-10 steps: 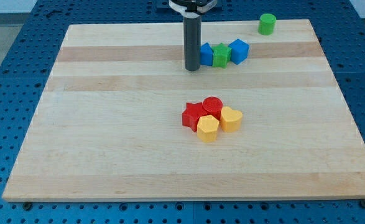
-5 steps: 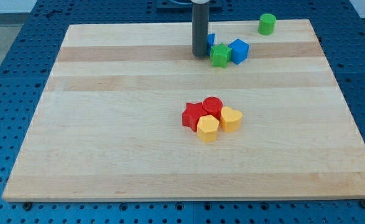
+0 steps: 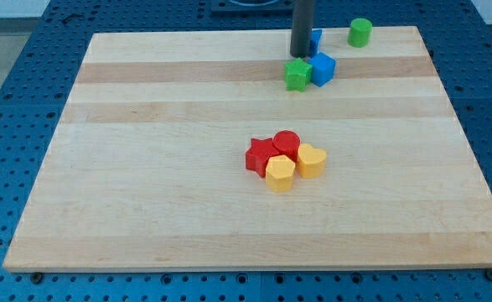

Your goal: Slide the blue triangle to the green circle

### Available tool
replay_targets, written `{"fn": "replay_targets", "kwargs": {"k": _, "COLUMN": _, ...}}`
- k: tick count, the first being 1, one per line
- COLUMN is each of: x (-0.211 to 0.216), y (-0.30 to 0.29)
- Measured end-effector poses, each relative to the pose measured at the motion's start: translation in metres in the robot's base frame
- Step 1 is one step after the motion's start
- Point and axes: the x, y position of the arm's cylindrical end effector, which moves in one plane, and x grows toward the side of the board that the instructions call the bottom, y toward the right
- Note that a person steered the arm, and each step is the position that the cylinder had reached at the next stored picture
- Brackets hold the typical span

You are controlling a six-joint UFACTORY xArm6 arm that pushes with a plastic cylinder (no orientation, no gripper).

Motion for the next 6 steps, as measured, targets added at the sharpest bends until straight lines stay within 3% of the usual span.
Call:
{"fn": "replay_targets", "kwargs": {"k": 3, "x": -0.018, "y": 0.007}}
{"fn": "replay_targets", "kwargs": {"k": 4, "x": -0.027, "y": -0.015}}
{"fn": "replay_targets", "kwargs": {"k": 6, "x": -0.033, "y": 0.011}}
